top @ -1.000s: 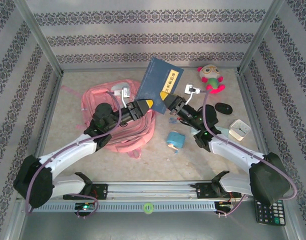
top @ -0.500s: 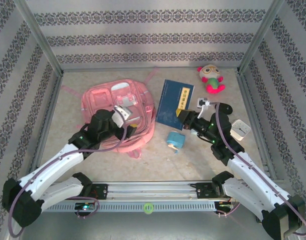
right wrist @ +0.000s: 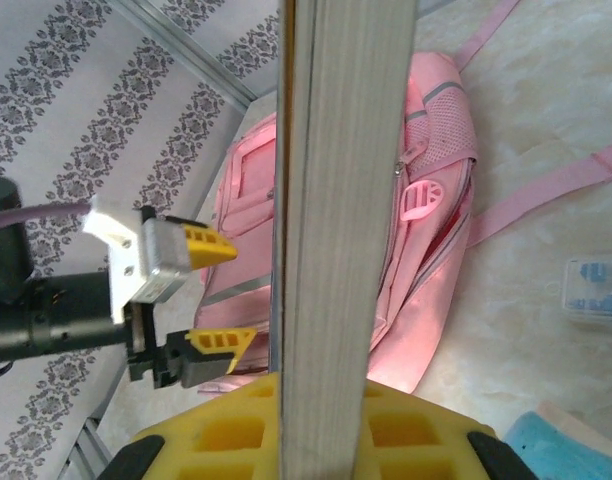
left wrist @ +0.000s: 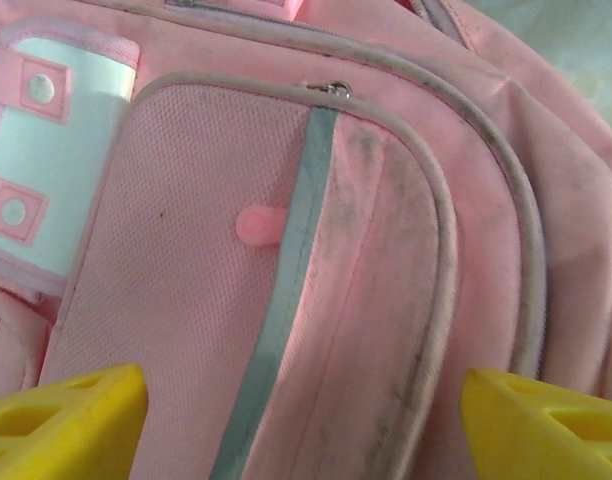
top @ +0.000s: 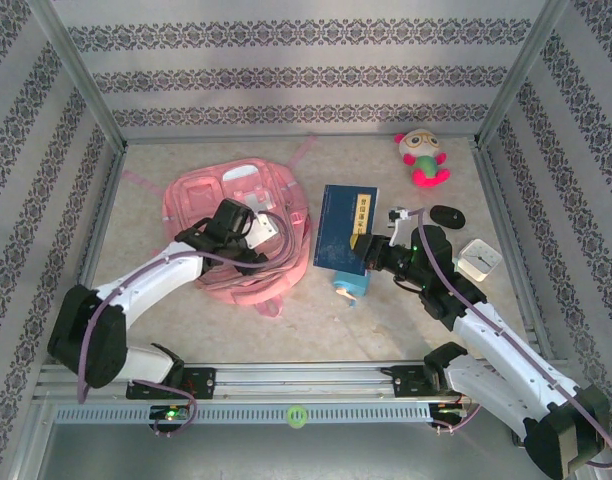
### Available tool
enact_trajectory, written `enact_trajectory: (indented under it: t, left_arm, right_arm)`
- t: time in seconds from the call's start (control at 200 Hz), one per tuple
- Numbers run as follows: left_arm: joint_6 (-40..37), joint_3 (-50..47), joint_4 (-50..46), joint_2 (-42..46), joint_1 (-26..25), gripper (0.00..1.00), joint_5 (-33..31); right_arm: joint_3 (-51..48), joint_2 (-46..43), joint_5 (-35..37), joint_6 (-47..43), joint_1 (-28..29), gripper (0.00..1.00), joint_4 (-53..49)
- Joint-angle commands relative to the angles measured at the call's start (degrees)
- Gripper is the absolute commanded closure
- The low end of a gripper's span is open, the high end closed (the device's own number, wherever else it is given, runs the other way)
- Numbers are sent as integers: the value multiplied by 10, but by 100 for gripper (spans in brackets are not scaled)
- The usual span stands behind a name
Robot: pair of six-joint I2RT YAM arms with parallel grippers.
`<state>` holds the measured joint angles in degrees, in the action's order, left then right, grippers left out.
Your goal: Pack the student bag
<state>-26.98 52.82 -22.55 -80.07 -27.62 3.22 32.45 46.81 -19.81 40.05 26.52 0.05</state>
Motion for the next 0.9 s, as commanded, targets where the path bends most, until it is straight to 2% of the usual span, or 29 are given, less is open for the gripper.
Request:
enact_trajectory:
  t: [0.0, 0.14, 0.245, 0.28, 0.38, 0.48, 0.58, 0.769, 0.894]
  left_arm:
    - [-18, 16, 1, -23, 7, 15, 15]
    - [-23, 8, 13, -53, 12, 10, -8]
    - [-13, 16, 16, -82, 19, 16, -28]
    - [-9, 19, 15, -88, 20, 23, -34]
    - [6, 32, 0, -81, 21, 54, -20]
    - [42, 54, -24, -37, 20, 86, 11]
    - [79, 74, -40, 14, 21, 100, 33]
    - [142, 107, -49, 66, 25, 100, 57]
    - [188, 142, -63, 74, 34, 100, 59]
  right_arm:
    - [1, -4, -17, -13, 6, 100, 26]
    - [-3, -3, -28, -15, 6, 100, 32]
    - [-6, -1, -41, -12, 6, 100, 41]
    - [-6, -2, -42, -12, 6, 100, 40]
    - [-11, -8, -31, -5, 4, 100, 34]
    - [-19, -22, 19, 40, -2, 100, 30]
    - [-32, -31, 36, 100, 2, 100, 43]
    - [-29, -10, 68, 167, 66, 100, 35]
    - [-48, 3, 169, 274, 113, 100, 49]
